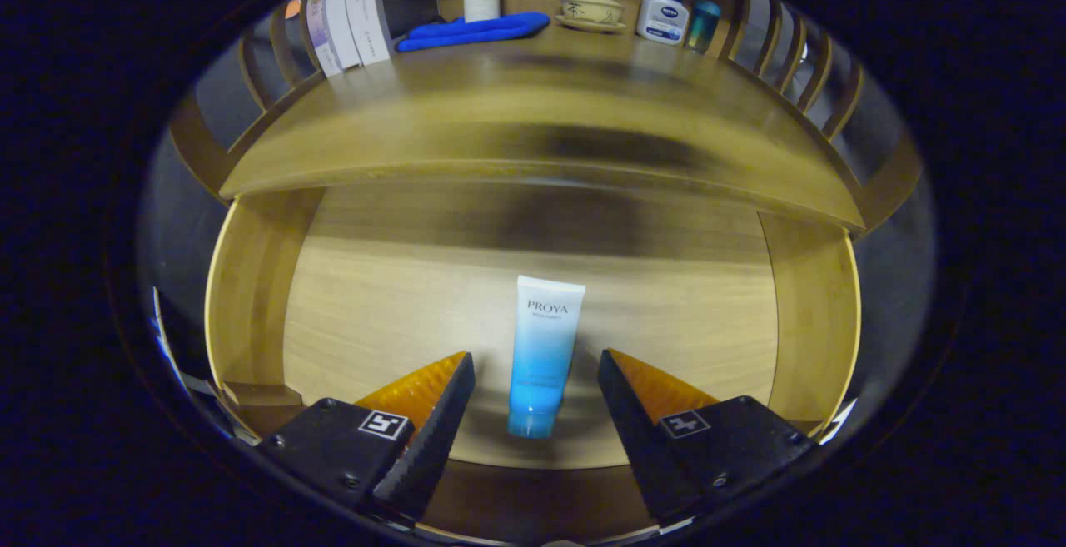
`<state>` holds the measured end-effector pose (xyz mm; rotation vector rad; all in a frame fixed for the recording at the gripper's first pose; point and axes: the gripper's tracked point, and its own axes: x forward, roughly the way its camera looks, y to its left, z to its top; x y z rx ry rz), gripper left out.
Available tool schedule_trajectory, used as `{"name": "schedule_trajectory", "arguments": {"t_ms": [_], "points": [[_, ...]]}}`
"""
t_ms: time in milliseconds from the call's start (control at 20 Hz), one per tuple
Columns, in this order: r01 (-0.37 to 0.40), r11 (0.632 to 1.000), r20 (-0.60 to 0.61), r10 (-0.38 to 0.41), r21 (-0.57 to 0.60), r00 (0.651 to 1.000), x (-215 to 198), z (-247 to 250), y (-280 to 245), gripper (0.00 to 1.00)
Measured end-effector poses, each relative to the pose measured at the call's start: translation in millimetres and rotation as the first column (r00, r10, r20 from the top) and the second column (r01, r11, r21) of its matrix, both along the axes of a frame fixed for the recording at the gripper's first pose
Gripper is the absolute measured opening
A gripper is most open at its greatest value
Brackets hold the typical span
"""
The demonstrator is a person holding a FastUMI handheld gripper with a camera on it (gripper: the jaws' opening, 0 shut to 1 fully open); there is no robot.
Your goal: Pull open the drawer, take out the items inside it, and place them on the countertop above the cabinet.
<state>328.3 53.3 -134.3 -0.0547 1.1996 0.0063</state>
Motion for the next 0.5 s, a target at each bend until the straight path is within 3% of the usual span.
{"name": "schedule_trajectory", "arguments": {"t_ms": [300,500], "points": [[0.073,0.997,-0.078,-0.071,0.029,0.994,-3.9,-22.7,-2.0,0.73],[0.112,0.993,-0.095,-0.107,0.048,0.990,-1.9,-27.9,-0.9,0.52]]}}
